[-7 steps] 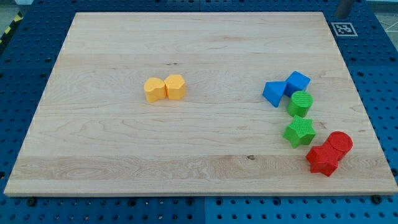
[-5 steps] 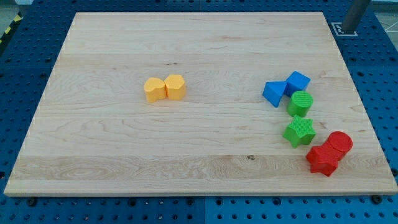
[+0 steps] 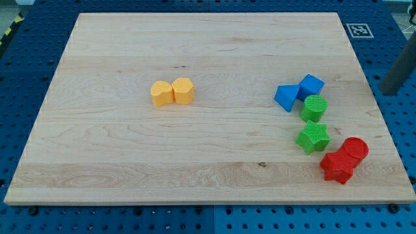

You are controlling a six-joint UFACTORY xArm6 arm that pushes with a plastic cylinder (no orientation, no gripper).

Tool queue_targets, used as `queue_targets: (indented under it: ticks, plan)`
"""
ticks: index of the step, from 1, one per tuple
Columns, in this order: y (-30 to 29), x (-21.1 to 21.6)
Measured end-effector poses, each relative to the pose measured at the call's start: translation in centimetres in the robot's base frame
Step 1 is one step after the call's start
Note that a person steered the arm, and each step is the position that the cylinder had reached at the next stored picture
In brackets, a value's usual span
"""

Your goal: Move your arm towards the red star

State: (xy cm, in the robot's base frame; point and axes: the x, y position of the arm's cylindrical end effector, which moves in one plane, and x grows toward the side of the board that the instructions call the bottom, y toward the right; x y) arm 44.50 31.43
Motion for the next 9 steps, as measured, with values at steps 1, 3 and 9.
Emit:
queue_targets:
  ticks: [1, 3, 9]
  plan:
    - [-1.3, 5.5]
    - [-2.0, 13.9]
    - [-16.0, 17.3]
